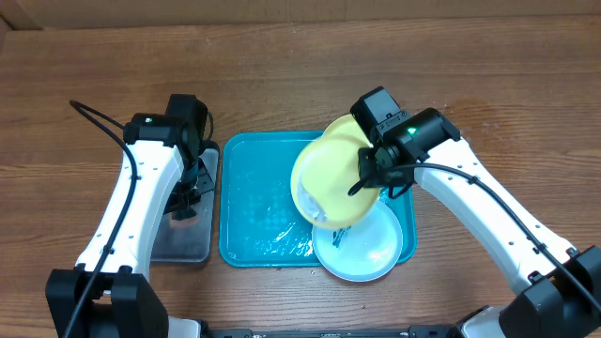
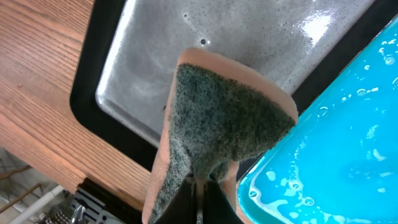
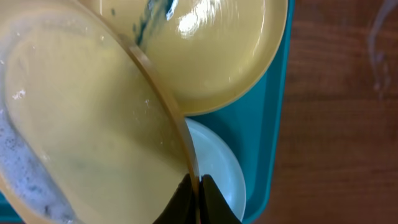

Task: Clean dirty plates on tray and stack at the side

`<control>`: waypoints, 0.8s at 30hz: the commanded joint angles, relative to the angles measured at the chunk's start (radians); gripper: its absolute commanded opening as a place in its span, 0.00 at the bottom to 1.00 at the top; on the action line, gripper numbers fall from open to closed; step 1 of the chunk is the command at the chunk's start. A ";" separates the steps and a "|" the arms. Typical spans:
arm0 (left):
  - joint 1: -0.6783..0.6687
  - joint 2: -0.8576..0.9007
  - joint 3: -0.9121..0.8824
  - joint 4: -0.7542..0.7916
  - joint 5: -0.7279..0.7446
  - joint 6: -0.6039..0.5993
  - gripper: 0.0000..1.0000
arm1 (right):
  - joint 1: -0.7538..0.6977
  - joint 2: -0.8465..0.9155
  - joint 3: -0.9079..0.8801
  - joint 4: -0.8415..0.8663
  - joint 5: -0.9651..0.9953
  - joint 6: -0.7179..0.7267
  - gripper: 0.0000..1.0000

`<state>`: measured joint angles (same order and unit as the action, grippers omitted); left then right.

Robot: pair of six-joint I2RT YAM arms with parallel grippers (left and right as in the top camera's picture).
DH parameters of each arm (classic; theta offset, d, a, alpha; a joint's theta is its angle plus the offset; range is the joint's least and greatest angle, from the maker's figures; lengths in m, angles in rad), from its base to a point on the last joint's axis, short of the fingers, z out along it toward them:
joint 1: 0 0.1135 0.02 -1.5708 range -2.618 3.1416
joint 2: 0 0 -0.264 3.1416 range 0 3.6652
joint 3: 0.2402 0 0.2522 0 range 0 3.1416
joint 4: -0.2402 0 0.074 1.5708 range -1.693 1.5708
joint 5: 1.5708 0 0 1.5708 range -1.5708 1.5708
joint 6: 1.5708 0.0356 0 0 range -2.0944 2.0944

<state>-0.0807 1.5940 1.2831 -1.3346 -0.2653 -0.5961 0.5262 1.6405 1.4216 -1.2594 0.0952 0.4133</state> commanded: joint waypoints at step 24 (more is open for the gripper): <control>0.003 -0.015 -0.003 0.005 0.030 0.036 0.04 | 0.004 -0.023 -0.216 0.407 -0.676 -0.041 0.04</control>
<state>-0.0807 1.5940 1.2831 -1.3331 -0.2424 -0.5724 0.5308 1.6390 1.2243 -0.8948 -0.5720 0.3588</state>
